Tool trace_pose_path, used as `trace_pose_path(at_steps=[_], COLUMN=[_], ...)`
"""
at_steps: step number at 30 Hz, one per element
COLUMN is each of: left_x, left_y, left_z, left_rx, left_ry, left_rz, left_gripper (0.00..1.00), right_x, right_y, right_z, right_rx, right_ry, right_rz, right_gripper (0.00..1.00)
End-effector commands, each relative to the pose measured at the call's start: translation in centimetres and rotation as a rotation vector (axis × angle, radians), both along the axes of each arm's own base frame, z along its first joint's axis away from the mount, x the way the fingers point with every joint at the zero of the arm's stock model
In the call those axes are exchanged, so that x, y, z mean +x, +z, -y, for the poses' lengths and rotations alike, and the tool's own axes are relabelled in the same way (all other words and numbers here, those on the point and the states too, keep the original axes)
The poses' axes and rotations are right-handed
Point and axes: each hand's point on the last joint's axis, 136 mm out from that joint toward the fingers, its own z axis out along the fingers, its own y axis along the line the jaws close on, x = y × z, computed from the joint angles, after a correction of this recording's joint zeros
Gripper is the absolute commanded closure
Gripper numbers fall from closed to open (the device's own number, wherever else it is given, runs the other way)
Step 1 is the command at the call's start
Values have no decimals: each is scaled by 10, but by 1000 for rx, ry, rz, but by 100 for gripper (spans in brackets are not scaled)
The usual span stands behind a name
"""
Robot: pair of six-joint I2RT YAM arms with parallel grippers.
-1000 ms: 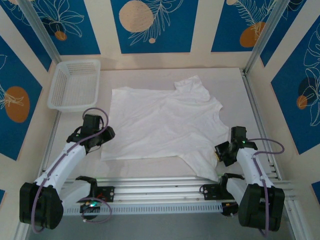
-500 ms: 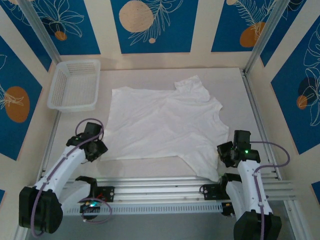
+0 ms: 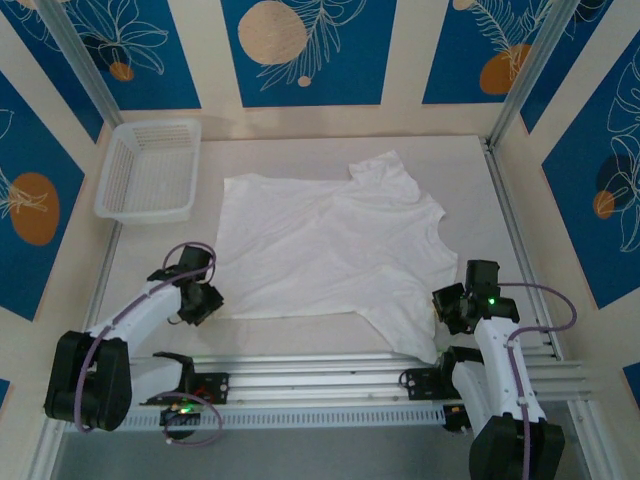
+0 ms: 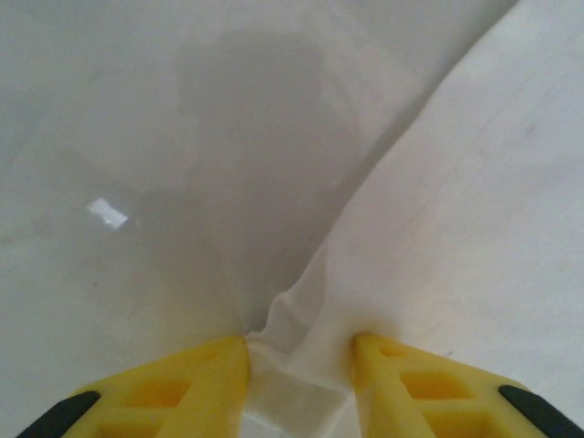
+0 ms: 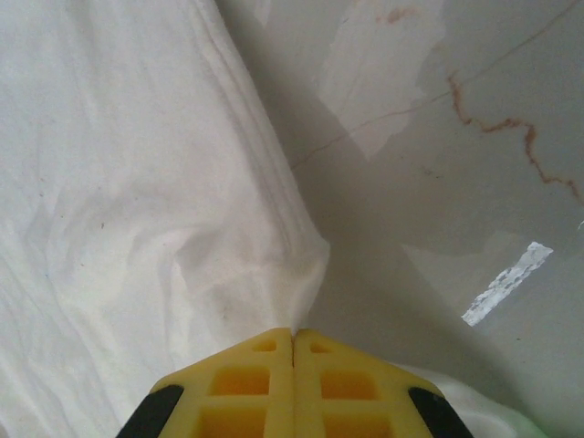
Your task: Fold the inside-out t-shirt
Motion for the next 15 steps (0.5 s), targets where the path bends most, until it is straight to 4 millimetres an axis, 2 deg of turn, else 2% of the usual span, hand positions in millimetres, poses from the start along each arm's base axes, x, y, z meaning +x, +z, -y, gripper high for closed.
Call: trace_pose_path(at_steps=[1, 4, 8, 12, 14, 15], left_x=[-1, -12, -20, -20, -21, -21], left_y=[-6, -4, -1, -8, -12, -13], left_z=[-1, -9, -12, -1, 6, 8], left_rx=[-5, 31, 42, -23, -62, -69], left_ry=[13, 17, 4, -3, -8, -12], left_rz=[-1, -40, -28, -20, -39, -50], left_gripper=[61, 60, 64, 76, 88, 97], right_x=[1, 1, 2, 2, 1, 1], right_y=[6, 7, 5, 4, 5, 6], right_z=[-4, -3, -4, -4, -4, -3], right_rx=[13, 11, 15, 17, 16, 12], right_ry=[14, 10, 6, 4, 3, 4], right_rz=[16, 18, 18, 18, 11, 9], right_gripper=[100, 100, 100, 100, 100, 100])
